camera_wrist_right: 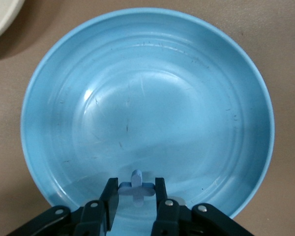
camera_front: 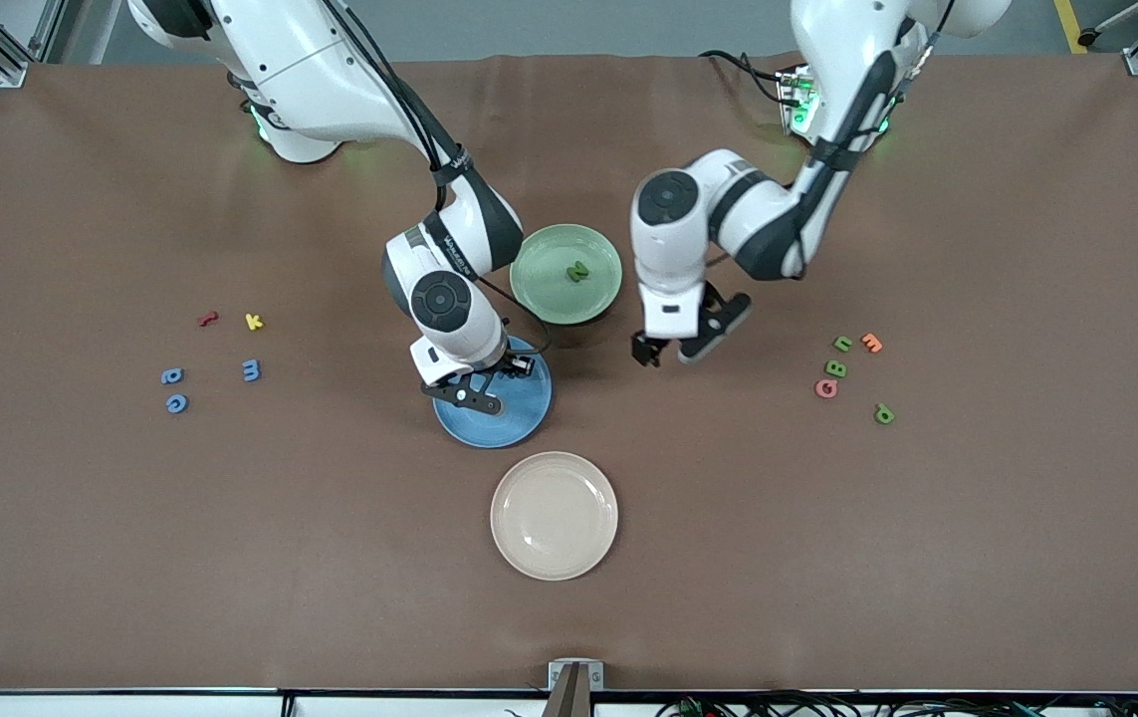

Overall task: Sort letters by color into matching plates
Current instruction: 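Return the left gripper to the green P while the right gripper returns to blue letters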

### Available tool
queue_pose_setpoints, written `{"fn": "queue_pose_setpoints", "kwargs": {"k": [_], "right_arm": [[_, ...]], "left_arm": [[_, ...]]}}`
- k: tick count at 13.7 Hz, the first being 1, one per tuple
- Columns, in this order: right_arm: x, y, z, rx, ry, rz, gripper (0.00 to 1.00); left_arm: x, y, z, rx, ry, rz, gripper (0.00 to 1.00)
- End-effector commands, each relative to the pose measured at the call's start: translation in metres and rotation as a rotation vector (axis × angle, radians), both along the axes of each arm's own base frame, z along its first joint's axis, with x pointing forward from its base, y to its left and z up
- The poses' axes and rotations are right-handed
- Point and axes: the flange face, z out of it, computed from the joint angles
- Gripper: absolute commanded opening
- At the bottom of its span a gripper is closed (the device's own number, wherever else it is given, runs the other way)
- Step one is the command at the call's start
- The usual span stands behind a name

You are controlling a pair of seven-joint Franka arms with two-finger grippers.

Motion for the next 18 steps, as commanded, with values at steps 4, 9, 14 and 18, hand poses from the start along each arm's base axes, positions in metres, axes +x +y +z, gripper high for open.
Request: {"fn": "queue_pose_setpoints", "kwargs": {"k": [4,9,14,18], "right_arm": [[0.004,-0.01,0.02,-0.021,0.043,-0.008,1.0],[0.03,-0.109,0.079,-0.003,0.053,0.113,1.0],[0.047,-0.238,0.075,-0.01,0.055,0.284,1.0],[0.049,-0.345,0.054,0.031,0.045,0.456,1.0]], "left_arm": [[0.068,0.138,-0.002,0.114,0.065,-0.218,0.96],[0.098,0.252,-0.015,0.112,0.112,-0.318,0.95],[0.101,0.327,-0.043,0.047,0.052,-0.199,0.9],[0.099,0.343,-0.068,-0.003,0.06,-0.128,0.81]]}}
